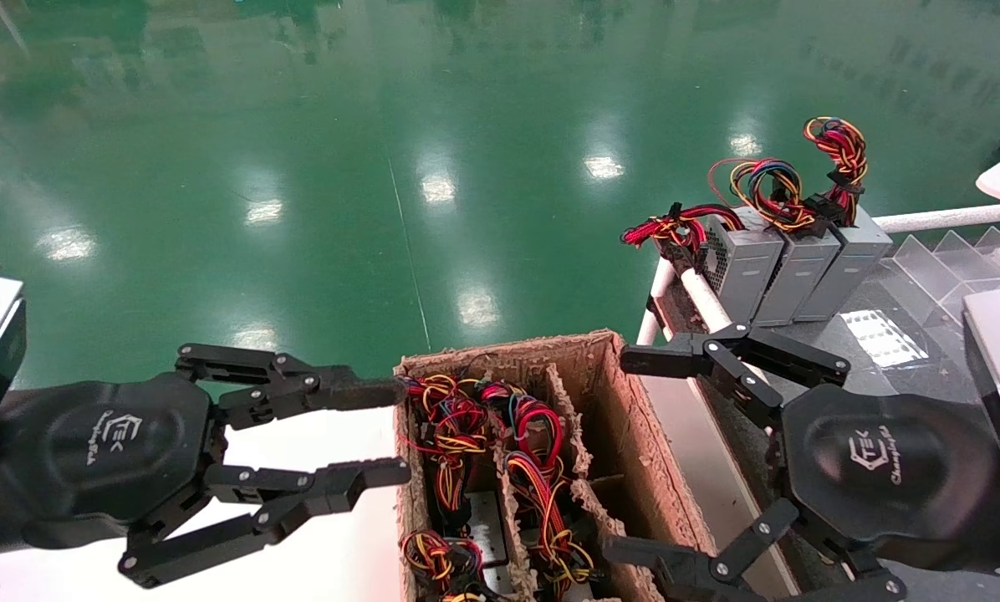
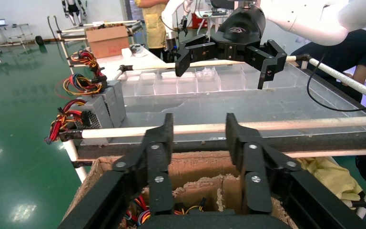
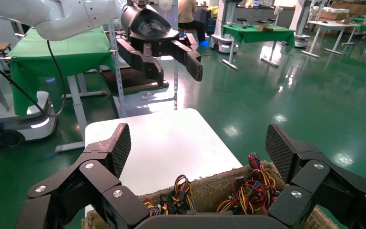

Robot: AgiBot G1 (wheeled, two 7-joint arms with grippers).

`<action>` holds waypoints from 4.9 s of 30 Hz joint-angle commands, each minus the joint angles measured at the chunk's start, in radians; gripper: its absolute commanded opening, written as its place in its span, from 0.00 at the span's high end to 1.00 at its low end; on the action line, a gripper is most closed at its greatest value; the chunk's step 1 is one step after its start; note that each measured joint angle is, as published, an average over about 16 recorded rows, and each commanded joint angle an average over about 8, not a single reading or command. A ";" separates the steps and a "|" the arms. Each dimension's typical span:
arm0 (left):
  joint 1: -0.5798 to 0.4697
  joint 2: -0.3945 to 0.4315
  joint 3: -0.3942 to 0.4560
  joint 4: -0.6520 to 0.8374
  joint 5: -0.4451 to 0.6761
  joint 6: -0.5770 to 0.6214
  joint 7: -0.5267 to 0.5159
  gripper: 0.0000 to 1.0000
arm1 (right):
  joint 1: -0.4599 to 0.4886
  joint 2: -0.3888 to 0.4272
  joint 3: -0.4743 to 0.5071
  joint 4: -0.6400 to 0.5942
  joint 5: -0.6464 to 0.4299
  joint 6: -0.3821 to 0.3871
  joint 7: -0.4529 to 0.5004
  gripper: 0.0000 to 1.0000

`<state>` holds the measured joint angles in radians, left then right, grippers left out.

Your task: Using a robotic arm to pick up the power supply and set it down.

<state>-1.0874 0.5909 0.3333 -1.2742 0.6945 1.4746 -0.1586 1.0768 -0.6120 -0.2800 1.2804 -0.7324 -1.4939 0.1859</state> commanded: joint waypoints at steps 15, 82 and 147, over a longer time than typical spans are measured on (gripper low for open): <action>0.000 0.000 0.000 0.000 0.000 0.000 0.000 1.00 | 0.000 0.000 0.000 0.000 0.000 0.000 0.000 0.00; 0.000 0.000 0.001 0.001 0.000 0.000 0.001 0.00 | 0.120 -0.222 -0.323 -0.195 -0.340 -0.069 0.180 0.96; -0.001 -0.001 0.002 0.001 -0.001 -0.001 0.001 0.00 | 0.135 -0.212 -0.294 -0.131 -0.244 -0.013 0.146 1.00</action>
<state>-1.0882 0.5902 0.3355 -1.2736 0.6931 1.4741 -0.1574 1.2111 -0.8203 -0.5712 1.1499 -0.9752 -1.5058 0.3300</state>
